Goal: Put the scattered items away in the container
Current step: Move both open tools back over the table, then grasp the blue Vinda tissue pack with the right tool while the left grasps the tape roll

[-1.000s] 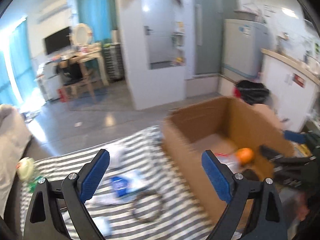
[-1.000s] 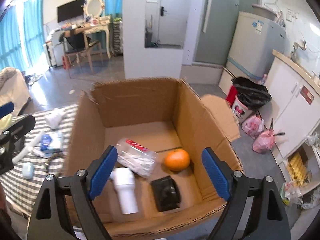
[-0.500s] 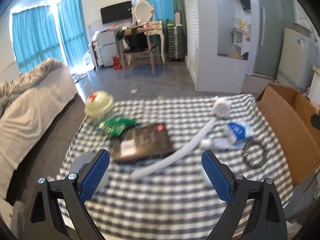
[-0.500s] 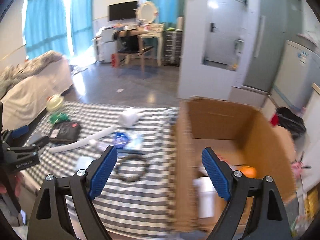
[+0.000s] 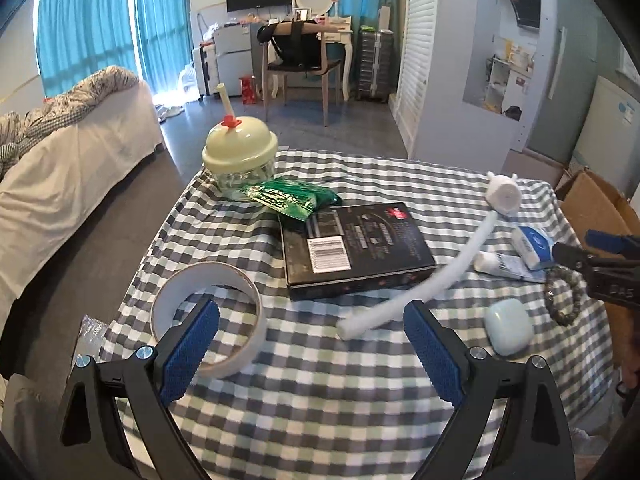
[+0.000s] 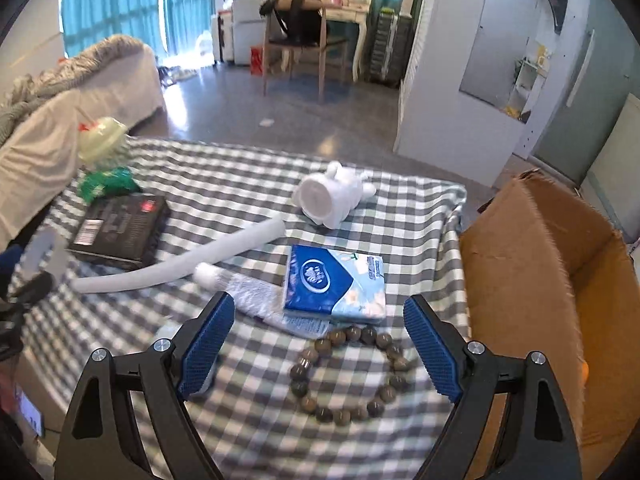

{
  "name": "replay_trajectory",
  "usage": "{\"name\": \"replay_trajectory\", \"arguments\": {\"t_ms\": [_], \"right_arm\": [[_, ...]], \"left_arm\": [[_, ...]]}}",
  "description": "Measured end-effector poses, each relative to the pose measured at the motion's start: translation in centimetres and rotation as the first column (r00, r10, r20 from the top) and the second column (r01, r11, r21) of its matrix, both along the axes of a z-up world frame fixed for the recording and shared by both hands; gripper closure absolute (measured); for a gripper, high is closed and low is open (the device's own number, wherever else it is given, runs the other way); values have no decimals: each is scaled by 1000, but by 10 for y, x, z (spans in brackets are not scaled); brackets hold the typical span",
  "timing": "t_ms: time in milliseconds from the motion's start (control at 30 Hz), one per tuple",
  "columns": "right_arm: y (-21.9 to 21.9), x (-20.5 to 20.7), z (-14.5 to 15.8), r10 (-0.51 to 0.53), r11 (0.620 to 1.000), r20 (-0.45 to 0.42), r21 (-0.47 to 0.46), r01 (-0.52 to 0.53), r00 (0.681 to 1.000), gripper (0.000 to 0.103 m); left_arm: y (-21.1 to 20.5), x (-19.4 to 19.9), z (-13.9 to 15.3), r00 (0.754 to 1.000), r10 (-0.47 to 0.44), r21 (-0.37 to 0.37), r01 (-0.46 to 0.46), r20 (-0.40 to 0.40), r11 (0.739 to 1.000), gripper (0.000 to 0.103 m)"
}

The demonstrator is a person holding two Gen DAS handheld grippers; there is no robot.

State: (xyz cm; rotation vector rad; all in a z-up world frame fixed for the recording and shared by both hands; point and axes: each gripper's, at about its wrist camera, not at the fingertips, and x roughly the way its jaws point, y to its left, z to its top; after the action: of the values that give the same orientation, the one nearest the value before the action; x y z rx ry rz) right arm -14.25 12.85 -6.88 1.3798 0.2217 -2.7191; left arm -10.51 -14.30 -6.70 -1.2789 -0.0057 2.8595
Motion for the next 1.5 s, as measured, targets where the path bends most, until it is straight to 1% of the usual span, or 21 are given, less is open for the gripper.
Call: {"name": "replay_trajectory", "arguments": {"t_ms": [133, 233, 300, 367, 467, 500, 533, 600, 733, 867, 1033, 1100, 1167, 1200, 1233, 1300, 1333, 1500], "right_arm": [[9, -21, -19, -32, 999, 49, -9, 32, 998, 16], [12, -31, -28, -45, 999, 63, 20, 44, 997, 16], [12, -36, -35, -40, 999, 80, 22, 39, 996, 16], [12, -38, -37, -41, 999, 78, 20, 39, 996, 15], [14, -41, -37, -39, 999, 64, 11, 38, 997, 15], [16, -42, -37, -42, 999, 65, -1, 42, 997, 19], [17, -42, -37, -41, 999, 68, -19, 42, 997, 30], [18, -38, -33, -42, 999, 53, -29, 44, 998, 30], [12, -26, -16, -39, 999, -14, -5, 39, 999, 30], [6, -17, -4, -17, 1000, -36, -15, 17, 999, 30], [0, -10, -1, -2, 1000, -30, -22, 1, 1000, 30], [-1, -9, 0, 0, 1000, -32, -22, -1, 1000, 30], [0, -8, 1, -2, 1000, -29, -21, 1, 1000, 29], [0, -8, 2, -4, 1000, -27, -23, 3, 1000, 29], [1, -8, 2, -8, 1000, -24, -30, 8, 1000, 29], [1, -10, 1, -12, 999, -13, -42, 12, 1000, 29], [1, -10, 1, -15, 999, -7, -45, 14, 1000, 29], [-3, -7, 8, -7, 999, -21, -45, 6, 1000, 29]], "left_arm": [[-3, -9, -6, 1000, 0, 3, 0, 15, 1000, 7], [-4, -15, -11, 1000, 6, 1, -6, 27, 1000, 7], [-4, -19, -13, 999, 11, 6, -11, 32, 1000, 7], [-6, -22, -15, 999, 17, 8, -18, 34, 1000, 7], [-9, -24, -16, 999, 27, 9, -27, 37, 1000, 7], [-10, -24, -16, 999, 30, 6, -30, 36, 1000, 7], [-12, -23, -16, 999, 33, 2, -33, 32, 999, 7], [-17, -20, -15, 999, 38, -1, -38, 21, 999, 7], [-32, -11, -10, 999, 39, -2, -39, -15, 999, 7], [-43, -7, -11, 999, 26, 8, -26, -23, 1000, 7], [-47, -9, -24, 1000, -28, 73, 28, -2, 997, 8], [-46, -13, -32, 999, -31, 75, 29, 30, 997, 27], [-45, -16, -41, 997, -26, 55, 22, 78, 998, 70], [-45, -18, -44, 995, -23, 44, 19, 94, 999, 79], [-45, -18, -46, 994, -23, 39, 20, 102, 999, 82], [-45, -18, -44, 995, -29, 38, 25, 99, 999, 84], [-44, -17, -43, 995, -32, 36, 29, 98, 999, 95], [-38, -13, -30, 997, -19, 1, 19, 77, 1000, 96]]}}
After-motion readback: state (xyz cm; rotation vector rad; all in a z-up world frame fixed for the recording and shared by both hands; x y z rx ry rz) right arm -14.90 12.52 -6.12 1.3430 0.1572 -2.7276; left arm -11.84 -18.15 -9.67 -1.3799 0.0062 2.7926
